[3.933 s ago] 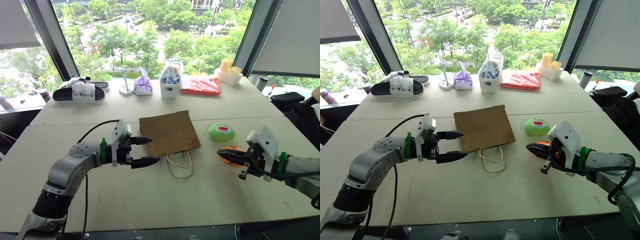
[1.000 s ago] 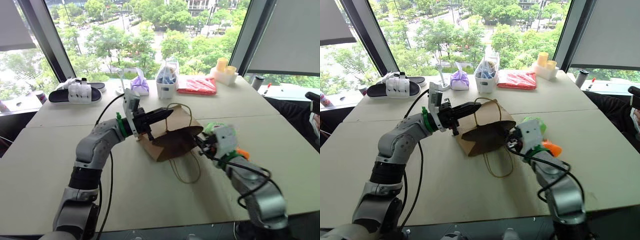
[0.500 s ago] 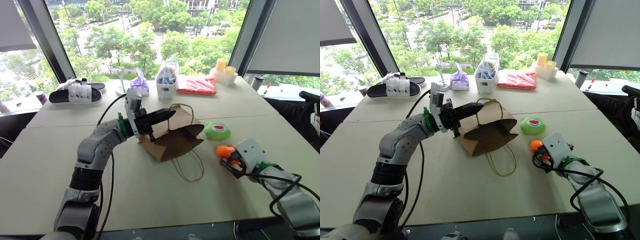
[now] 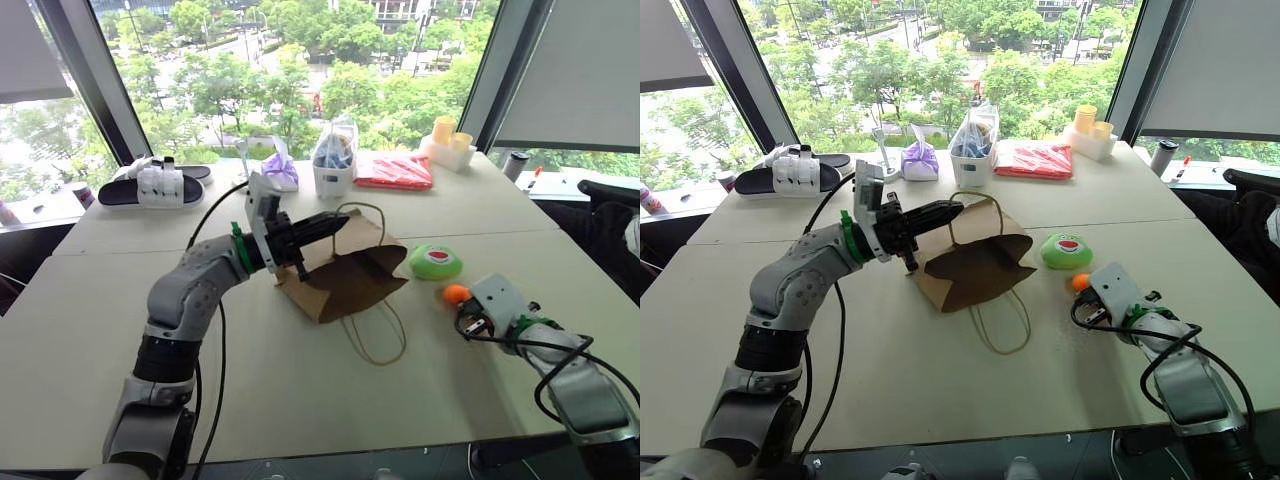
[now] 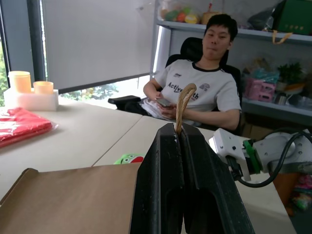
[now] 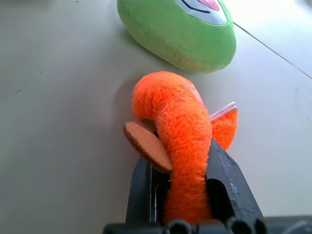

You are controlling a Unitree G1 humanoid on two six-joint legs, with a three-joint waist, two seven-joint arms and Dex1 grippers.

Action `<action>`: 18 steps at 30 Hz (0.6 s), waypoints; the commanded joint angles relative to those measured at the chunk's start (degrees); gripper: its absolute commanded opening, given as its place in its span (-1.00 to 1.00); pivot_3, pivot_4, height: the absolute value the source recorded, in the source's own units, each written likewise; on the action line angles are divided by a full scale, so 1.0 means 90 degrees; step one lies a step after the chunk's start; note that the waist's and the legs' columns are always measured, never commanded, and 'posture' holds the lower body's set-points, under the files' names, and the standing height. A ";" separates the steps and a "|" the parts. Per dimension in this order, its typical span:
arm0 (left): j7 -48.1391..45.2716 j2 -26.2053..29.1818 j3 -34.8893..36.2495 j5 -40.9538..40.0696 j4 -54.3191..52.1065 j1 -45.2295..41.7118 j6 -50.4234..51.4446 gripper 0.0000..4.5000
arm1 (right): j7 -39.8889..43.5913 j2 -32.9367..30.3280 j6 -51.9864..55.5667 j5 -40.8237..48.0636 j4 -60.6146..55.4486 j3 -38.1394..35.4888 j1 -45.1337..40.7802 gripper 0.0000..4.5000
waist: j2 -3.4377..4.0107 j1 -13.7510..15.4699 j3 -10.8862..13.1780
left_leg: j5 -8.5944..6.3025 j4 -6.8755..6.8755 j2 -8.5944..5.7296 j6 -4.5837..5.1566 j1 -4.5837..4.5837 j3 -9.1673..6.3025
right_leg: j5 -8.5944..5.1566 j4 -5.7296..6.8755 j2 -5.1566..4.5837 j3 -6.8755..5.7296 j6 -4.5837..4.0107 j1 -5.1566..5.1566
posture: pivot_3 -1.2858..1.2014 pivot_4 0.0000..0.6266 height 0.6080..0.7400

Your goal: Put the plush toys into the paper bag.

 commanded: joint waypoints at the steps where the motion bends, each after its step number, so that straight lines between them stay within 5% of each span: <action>1: 0.0082 0.0040 0.0288 -0.0371 -0.0237 -0.0072 0.0213 -1.00 | 0.0310 0.0540 0.0986 0.1386 -0.1538 -0.0760 -0.0400 -0.98 | 0.0002 -0.0030 0.0000 | 0.0000 -0.0001 0.0002 0.0000 0.0000 -0.0005 | 0.0000 0.0000 0.0001 -0.0001 0.0000 0.0000 | 0.03 -0.52 1.00; 9: 0.0222 -0.0077 0.0262 -0.0514 -0.0218 -0.0203 0.0352 -1.00 | 0.0086 0.1290 0.2033 0.2114 -0.2577 0.0455 -0.1008 -0.98 | -0.0002 0.0010 0.0000 | 0.0000 0.0001 0.0000 0.0000 -0.0001 -0.0023 | 0.0000 -0.0004 0.0002 -0.0004 0.0000 0.0004 | 0.03 -0.52 1.00; 18: 0.0504 -0.0277 0.0223 -0.0898 -0.0651 -0.0130 0.0723 -1.00 | -0.0369 0.2634 0.0613 0.1252 -0.0349 0.1932 -0.2256 -0.98 | 0.0000 -0.0029 0.0000 | 0.0024 -0.0003 0.0001 -0.0041 0.0000 -0.0023 | 0.0001 0.0004 0.0002 -0.0002 -0.0001 -0.0009 | 0.03 -0.52 1.00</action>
